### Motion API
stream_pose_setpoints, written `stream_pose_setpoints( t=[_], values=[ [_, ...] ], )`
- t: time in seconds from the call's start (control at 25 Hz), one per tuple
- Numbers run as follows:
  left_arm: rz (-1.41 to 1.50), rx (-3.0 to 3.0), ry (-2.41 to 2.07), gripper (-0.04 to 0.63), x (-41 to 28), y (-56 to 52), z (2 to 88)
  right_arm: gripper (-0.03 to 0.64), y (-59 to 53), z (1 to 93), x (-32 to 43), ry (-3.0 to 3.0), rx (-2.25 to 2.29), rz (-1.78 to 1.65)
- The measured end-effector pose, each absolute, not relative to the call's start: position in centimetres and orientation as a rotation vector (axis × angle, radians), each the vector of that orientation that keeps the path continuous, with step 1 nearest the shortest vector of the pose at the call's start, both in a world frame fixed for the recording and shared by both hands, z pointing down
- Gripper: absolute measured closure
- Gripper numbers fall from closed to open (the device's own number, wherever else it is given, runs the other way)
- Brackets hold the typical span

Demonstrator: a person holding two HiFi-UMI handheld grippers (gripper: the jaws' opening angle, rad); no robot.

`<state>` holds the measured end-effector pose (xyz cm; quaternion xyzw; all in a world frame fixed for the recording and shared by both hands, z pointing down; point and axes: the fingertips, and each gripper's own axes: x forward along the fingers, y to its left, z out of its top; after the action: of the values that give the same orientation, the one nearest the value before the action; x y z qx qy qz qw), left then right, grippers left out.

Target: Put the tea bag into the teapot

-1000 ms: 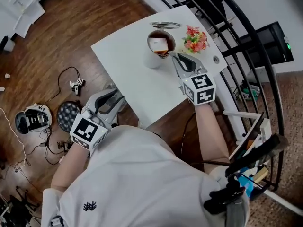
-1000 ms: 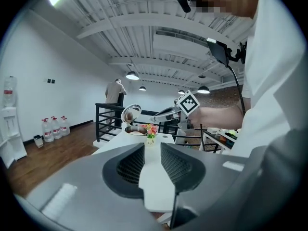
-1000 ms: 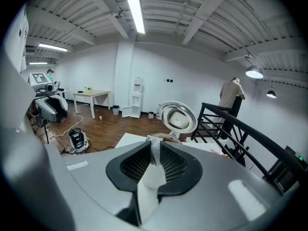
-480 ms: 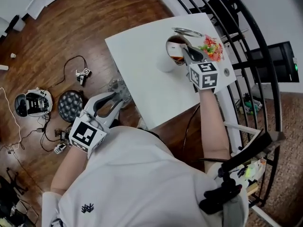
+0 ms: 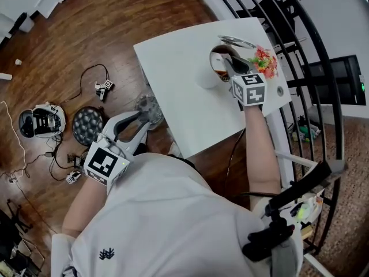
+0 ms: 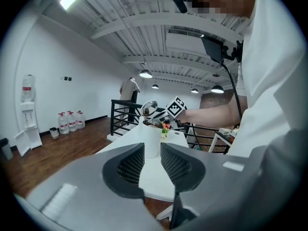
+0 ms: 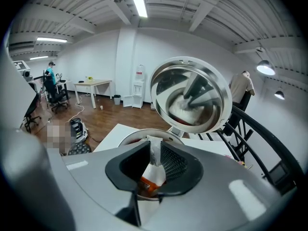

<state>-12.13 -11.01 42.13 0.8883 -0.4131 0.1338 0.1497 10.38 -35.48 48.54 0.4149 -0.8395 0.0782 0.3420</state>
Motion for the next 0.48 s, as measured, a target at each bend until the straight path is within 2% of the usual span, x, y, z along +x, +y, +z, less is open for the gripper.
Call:
stream_pose_setpoints(
  t=[0.48],
  values=[
    [0.381, 2.550, -1.171, 0.515, -12.74, -10.70, 42.66, 0.471, -34.92, 47.90, 9.68, -2.198, 1.088, 0.173]
  ],
)
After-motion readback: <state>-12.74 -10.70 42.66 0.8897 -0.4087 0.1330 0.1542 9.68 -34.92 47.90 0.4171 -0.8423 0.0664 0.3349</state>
